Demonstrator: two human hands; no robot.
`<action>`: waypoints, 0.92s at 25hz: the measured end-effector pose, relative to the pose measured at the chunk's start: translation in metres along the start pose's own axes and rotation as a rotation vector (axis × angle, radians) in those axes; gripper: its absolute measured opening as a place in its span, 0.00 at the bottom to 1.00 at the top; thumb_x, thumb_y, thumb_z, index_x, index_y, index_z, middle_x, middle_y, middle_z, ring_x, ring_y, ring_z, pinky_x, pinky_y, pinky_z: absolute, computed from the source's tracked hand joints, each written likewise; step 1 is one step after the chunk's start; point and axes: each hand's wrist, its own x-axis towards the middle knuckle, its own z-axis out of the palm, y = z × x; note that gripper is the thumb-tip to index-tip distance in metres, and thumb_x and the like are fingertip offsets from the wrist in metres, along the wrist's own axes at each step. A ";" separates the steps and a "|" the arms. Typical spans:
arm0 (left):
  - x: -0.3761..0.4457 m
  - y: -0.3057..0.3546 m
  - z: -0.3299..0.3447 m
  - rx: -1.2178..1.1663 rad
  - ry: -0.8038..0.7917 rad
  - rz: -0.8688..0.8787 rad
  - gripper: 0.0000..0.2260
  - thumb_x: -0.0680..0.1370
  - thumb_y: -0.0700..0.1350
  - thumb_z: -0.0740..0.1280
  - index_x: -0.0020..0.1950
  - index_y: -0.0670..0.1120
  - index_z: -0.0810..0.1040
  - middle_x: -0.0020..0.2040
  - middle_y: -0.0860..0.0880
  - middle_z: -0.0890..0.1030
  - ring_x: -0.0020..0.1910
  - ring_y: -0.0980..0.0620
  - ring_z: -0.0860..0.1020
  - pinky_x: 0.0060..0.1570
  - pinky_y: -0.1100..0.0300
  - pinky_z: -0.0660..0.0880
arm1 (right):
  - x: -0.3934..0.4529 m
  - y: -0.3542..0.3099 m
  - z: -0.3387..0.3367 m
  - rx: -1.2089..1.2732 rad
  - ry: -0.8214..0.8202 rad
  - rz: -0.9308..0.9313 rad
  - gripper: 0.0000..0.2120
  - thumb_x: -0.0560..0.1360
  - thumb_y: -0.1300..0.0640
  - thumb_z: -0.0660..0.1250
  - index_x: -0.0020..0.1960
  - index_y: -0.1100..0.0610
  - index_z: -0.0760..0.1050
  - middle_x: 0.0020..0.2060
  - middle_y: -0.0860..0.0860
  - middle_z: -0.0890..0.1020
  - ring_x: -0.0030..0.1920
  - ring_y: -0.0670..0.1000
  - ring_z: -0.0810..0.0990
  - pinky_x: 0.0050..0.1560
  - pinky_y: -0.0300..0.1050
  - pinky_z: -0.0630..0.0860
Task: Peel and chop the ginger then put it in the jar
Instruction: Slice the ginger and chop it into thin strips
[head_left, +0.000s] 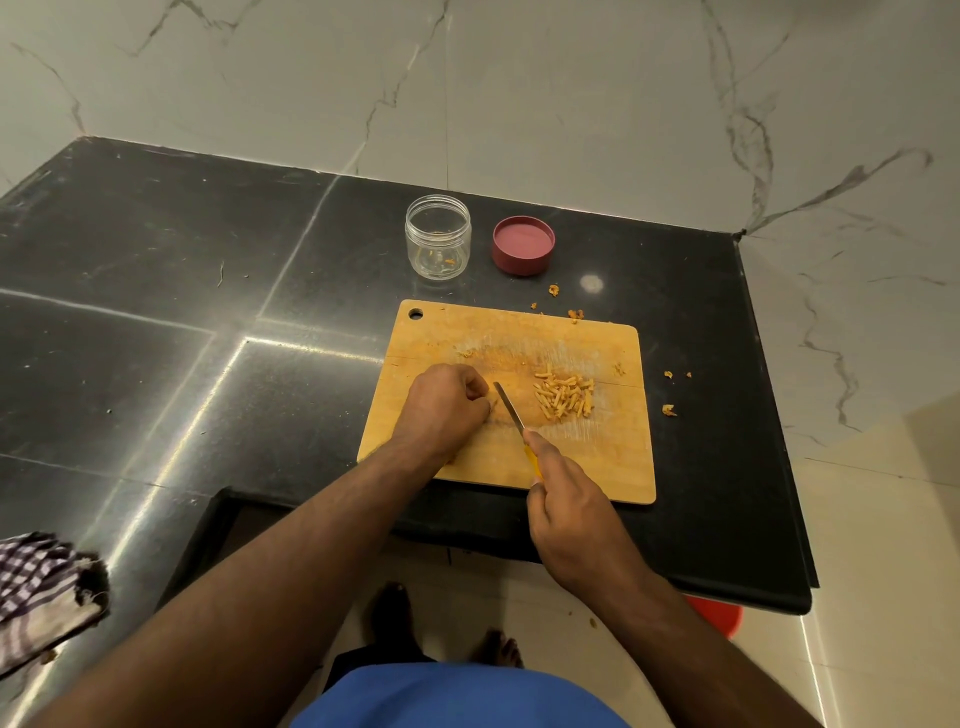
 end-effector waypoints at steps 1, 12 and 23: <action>0.000 0.000 0.001 -0.002 0.004 -0.001 0.07 0.76 0.43 0.72 0.54 0.47 0.84 0.50 0.50 0.84 0.45 0.57 0.77 0.38 0.68 0.69 | 0.000 0.000 0.000 -0.010 0.002 -0.008 0.25 0.83 0.59 0.55 0.79 0.50 0.56 0.65 0.48 0.73 0.57 0.41 0.72 0.56 0.32 0.68; 0.000 0.001 -0.001 -0.030 -0.017 -0.007 0.07 0.76 0.43 0.72 0.52 0.48 0.85 0.48 0.52 0.84 0.44 0.57 0.77 0.35 0.70 0.67 | 0.000 -0.001 0.003 -0.066 -0.014 -0.021 0.25 0.83 0.58 0.54 0.79 0.48 0.56 0.54 0.47 0.74 0.45 0.47 0.75 0.45 0.47 0.76; 0.001 0.005 0.000 0.001 -0.009 -0.010 0.04 0.75 0.44 0.71 0.49 0.48 0.85 0.44 0.53 0.83 0.42 0.57 0.78 0.35 0.68 0.69 | 0.003 -0.010 -0.002 -0.137 -0.099 0.041 0.26 0.83 0.58 0.53 0.79 0.48 0.54 0.56 0.50 0.74 0.46 0.49 0.75 0.46 0.50 0.76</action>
